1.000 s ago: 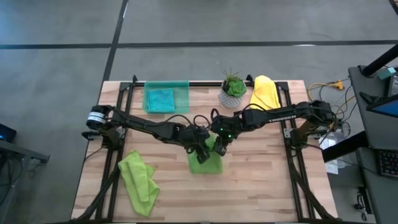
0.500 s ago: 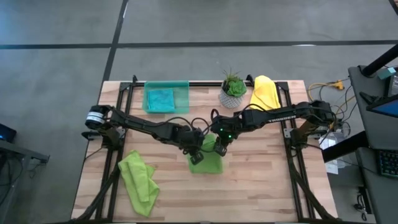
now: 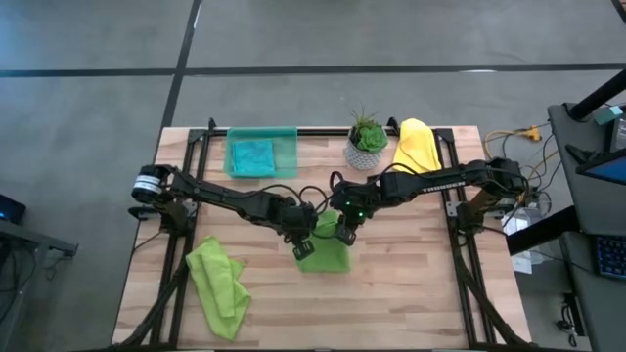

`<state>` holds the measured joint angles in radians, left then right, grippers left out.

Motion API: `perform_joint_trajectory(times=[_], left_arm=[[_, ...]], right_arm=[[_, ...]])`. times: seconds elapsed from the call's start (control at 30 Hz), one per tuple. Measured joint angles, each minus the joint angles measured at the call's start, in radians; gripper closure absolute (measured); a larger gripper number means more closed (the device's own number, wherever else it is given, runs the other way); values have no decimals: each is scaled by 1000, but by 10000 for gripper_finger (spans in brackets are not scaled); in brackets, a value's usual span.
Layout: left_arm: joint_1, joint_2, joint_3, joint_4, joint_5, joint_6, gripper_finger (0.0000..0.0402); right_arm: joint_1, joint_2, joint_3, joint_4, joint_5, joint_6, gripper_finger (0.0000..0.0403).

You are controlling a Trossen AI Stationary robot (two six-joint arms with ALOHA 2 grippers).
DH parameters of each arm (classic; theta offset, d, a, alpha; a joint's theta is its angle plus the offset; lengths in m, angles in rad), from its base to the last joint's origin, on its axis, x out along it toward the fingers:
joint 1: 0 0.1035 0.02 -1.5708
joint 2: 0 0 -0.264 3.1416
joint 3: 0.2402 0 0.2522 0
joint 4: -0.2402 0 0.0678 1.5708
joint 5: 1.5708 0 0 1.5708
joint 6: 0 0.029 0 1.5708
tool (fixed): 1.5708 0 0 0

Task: Fold microfiber towels
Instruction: Fold the green microfiber cloth

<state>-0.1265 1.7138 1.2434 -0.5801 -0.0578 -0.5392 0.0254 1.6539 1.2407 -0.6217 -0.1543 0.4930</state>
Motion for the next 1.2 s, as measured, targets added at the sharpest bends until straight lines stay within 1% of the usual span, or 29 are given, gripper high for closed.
perform_joint_trajectory(times=[0.1, 0.27, 0.43, 0.67, 0.77, 1.03, 1.2], left_arm=[[0, -18, 4, -38, 22, 0, 401], [-5, -82, 1, -105, 41, -4, 401], [-5, -121, -6, -119, 53, -5, 401], [-4, -80, -14, -119, 54, -5, 401], [-4, -49, -15, -118, 28, -4, 401], [16, -21, -24, -115, -79, -3, 402], [37, -21, -47, -97, -87, -2, 402]], right_arm=[[0, 0, 1, 21, -8, -31, 394], [2, 0, -5, 64, -36, -44, 394], [2, 25, -11, 80, -36, -72, 394], [2, 114, -10, 91, -34, -122, 394], [1, 148, -10, 91, -24, -145, 394], [-2, 181, -9, 93, 74, -183, 394], [-18, 179, -9, 98, 144, -213, 394]])
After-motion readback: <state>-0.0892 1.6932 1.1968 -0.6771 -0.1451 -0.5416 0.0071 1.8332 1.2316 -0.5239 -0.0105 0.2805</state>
